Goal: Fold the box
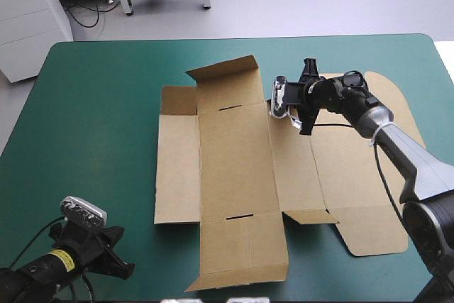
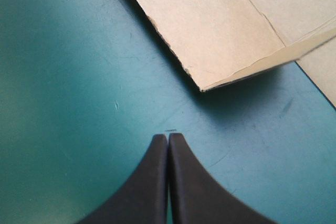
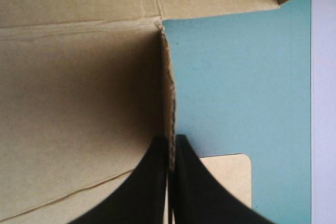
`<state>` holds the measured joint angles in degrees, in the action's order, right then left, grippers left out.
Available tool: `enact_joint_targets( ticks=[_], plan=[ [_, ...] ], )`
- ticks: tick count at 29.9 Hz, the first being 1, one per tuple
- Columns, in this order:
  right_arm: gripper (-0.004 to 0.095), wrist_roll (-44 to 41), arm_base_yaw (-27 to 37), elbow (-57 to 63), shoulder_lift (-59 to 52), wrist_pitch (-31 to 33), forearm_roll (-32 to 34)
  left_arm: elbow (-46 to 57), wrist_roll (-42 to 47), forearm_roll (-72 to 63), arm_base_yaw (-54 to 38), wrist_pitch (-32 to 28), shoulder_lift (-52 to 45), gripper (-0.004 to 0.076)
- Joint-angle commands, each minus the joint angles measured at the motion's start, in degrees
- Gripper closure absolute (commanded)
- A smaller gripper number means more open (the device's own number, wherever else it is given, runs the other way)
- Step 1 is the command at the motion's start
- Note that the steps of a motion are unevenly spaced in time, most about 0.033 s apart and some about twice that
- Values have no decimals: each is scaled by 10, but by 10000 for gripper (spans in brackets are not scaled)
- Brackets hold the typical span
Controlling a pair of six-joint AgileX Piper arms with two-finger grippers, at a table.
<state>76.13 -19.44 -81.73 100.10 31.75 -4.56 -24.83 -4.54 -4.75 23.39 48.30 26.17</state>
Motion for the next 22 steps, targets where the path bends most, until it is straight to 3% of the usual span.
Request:
enact_joint_targets(
  ticks=[1,19,22],
  plan=[
    [932,-24,0,-20,-25,-34,-5,-15,3,-4,3,-32,5,756],
    [913,-47,-1,-20,-25,2,-67,-15,2,-4,3,-32,5,756],
    [780,-47,-1,-20,-25,9,-67,-15,2,-4,3,-32,5,756]
  ],
)
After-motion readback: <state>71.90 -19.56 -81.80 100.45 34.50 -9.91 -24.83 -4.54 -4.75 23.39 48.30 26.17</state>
